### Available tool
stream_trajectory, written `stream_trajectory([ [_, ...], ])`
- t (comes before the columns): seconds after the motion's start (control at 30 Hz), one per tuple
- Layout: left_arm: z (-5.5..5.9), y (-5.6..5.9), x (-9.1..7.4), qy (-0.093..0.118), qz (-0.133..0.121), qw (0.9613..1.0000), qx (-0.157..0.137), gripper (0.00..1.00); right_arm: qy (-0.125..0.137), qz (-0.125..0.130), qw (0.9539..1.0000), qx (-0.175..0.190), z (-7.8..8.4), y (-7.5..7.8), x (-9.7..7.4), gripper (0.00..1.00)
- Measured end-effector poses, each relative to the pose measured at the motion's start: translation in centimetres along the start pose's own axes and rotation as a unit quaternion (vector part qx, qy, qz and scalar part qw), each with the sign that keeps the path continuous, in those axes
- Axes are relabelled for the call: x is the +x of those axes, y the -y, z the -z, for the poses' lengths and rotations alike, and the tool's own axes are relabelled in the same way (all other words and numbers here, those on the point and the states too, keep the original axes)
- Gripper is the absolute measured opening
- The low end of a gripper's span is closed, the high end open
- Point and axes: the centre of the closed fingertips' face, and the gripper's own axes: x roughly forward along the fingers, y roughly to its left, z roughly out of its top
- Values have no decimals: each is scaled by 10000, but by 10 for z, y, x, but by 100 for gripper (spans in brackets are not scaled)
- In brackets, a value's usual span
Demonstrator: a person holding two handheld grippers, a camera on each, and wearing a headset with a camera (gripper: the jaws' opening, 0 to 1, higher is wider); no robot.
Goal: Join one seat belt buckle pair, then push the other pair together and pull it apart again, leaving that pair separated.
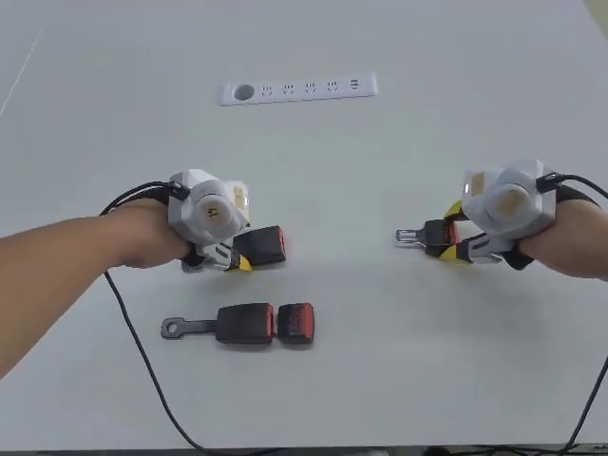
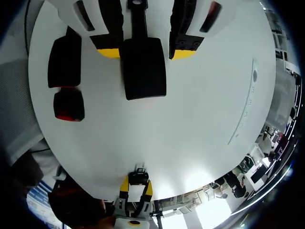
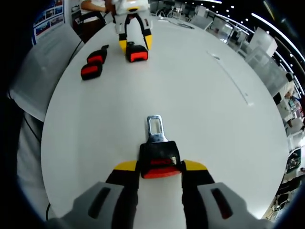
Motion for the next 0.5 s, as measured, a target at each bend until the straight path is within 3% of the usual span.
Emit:
stream_trajectory([
  [0.03, -1, 8, 1, 17, 180, 9998, 18, 34, 32, -33, 10000, 58, 0, 2, 0, 34],
  [0.07, 0, 5, -1, -4, 29, 10000, 14, 33, 34, -60, 10000, 63, 0, 2, -1, 34],
  [0.37, -2, 7, -1, -46, 136, 9994, 304, 32, -33, -167, 9997, -174, 0, 3, 1, 32],
  [0.5, -1, 1, 2, -90, 147, 9994, 309, 32, -62, -127, 9997, -202, -3, 3, 3, 32],
])
